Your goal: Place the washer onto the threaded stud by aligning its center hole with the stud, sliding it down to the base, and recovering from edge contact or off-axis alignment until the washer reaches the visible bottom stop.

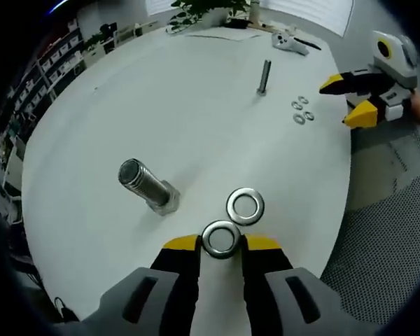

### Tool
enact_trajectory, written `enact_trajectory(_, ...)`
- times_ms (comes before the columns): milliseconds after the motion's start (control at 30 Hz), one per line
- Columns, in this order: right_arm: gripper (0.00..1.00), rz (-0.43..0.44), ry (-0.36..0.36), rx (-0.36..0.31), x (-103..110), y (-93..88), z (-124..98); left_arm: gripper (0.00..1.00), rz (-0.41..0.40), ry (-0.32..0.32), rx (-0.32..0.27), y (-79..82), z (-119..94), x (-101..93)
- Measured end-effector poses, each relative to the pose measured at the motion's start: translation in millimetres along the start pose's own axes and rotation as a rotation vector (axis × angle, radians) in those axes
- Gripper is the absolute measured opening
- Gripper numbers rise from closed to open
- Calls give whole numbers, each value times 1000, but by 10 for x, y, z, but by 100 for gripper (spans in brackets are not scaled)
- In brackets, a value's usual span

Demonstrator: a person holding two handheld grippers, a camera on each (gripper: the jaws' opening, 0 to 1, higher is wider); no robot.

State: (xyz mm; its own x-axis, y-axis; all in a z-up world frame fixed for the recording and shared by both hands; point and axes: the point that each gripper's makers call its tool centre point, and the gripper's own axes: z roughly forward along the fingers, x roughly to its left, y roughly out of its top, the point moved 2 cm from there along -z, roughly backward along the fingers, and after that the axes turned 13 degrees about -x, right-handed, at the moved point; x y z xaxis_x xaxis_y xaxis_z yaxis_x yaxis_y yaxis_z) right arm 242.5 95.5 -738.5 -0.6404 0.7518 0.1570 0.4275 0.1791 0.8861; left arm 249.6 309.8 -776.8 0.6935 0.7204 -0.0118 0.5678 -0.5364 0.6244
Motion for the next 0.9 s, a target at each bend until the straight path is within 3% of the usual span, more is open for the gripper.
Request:
enact_trajectory(600, 47, -4, 4, 14, -5, -25, 1, 21, 19, -18, 74, -178, -136, 122)
enact_trajectory(900, 47, -3, 6, 11, -11, -19, 4, 21, 61, -26, 141, -244, -187, 161)
